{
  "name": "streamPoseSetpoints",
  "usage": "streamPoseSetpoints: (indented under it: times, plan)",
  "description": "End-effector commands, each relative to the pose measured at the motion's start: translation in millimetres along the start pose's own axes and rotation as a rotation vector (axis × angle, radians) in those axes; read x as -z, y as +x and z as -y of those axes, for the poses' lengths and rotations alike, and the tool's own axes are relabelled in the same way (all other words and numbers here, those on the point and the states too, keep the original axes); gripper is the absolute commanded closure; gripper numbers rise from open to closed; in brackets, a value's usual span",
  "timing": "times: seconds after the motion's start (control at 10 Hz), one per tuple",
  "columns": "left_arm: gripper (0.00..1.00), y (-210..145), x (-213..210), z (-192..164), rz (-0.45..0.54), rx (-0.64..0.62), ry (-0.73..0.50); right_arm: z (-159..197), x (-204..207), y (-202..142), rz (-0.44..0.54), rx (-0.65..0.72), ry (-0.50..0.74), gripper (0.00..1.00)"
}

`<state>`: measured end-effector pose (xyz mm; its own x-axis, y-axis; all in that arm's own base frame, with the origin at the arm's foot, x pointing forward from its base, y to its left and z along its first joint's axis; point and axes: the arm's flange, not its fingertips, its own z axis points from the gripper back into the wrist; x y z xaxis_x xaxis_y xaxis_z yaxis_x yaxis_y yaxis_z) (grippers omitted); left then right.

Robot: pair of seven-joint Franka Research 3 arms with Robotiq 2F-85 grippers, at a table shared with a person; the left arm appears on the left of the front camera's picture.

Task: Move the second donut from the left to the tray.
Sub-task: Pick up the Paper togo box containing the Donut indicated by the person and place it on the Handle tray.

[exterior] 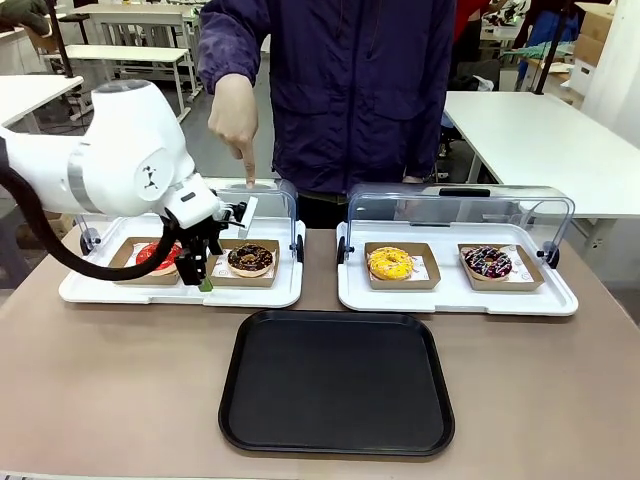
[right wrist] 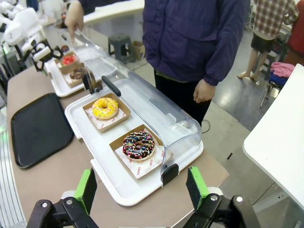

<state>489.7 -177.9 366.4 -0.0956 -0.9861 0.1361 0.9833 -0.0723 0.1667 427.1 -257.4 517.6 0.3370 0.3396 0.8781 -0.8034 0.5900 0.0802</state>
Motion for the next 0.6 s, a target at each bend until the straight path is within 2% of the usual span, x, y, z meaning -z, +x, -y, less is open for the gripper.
streamPoseSetpoints:
  times: [0.0,0.5]
  plan:
    - [0.00,6.5,10.0,-9.4,-0.044,-0.001,0.038,-0.8,-0.6,1.5,0.001,-0.008,0.002,0.00]
    - [0.00,-2.7,27.8,-20.9,-0.045,-0.012,0.035,-0.8,-0.6,1.5,0.001,-0.008,0.002,0.00]
